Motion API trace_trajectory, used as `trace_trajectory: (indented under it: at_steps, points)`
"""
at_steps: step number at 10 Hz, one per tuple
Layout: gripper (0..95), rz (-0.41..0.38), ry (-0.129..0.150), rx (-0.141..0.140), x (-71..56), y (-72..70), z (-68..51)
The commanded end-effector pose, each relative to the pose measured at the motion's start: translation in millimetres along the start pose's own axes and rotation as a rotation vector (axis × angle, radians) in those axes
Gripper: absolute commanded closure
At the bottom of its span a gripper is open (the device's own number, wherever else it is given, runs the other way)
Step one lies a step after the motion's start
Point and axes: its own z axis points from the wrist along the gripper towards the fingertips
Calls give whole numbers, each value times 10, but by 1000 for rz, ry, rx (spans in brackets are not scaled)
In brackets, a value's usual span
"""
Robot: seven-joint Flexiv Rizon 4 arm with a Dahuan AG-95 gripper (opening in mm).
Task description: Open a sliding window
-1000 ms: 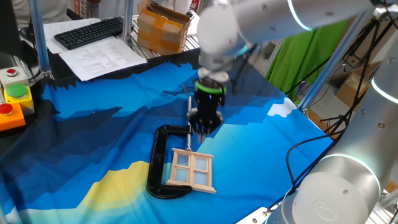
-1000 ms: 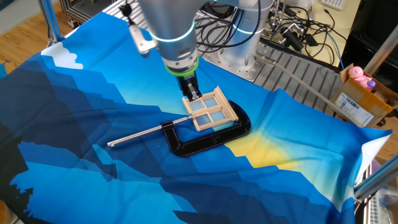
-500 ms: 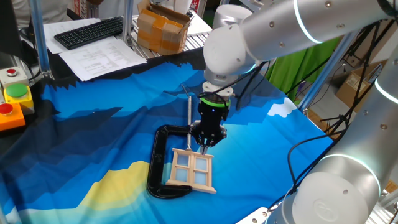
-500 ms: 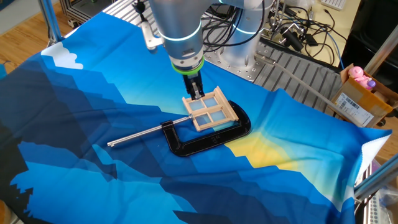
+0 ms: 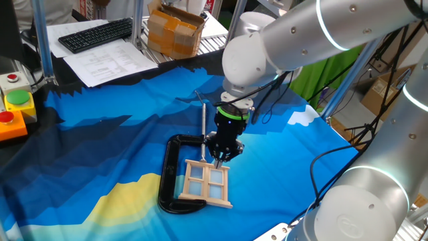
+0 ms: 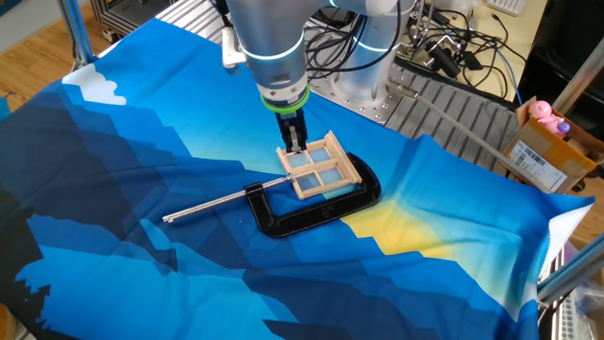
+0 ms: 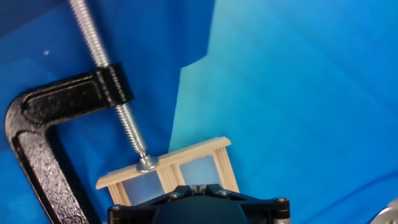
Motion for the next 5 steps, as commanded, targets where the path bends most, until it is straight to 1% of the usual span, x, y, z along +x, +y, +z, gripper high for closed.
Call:
trace_trajectory:
  at_steps: [1,2,5]
  points:
    - [950,-468,-42,68,4,-4,6]
    - [950,-544,-54,89,4,-4,6]
    - [950,-573,-57,94,4,-4,6]
